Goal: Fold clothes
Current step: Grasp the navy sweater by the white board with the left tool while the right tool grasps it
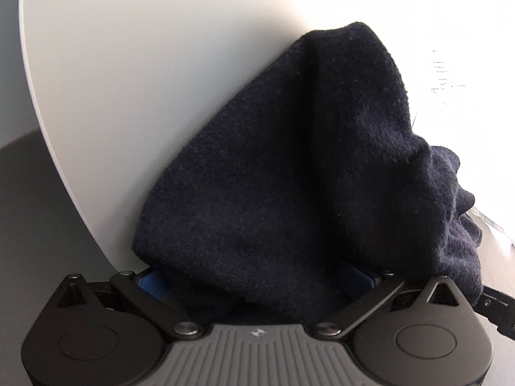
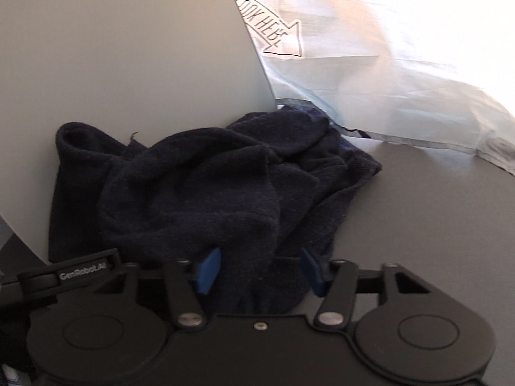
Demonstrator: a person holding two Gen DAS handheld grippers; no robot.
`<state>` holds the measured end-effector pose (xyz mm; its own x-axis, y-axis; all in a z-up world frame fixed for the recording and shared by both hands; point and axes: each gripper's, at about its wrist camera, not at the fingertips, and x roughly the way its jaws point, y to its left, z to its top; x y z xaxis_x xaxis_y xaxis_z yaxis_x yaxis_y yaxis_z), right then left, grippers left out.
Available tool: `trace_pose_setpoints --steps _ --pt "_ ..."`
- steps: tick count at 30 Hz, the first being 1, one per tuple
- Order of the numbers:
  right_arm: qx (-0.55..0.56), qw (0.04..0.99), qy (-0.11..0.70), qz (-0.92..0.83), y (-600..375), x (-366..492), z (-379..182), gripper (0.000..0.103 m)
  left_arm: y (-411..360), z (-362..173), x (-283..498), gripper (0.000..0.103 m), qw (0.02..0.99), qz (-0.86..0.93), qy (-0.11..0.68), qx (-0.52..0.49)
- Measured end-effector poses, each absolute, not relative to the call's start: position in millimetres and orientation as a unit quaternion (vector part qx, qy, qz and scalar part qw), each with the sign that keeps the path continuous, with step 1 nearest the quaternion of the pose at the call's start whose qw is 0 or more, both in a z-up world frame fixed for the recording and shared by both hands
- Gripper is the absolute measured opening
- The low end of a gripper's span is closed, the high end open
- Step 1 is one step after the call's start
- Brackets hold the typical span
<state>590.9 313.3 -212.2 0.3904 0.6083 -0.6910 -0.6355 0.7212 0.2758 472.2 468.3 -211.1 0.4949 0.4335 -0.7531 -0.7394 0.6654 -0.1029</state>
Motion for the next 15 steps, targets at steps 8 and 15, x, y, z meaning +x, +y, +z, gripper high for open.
trace_pose_setpoints --steps 8,15 --pt "-0.050 0.842 0.372 0.389 317.1 574.9 -201.4 0.008 459.2 -191.5 455.8 0.051 0.849 0.342 0.337 -0.220" --pt "-0.046 0.863 0.338 0.373 284.8 555.7 -178.1 0.007 446.5 -168.0 431.3 0.019 0.861 0.318 0.322 -0.231"
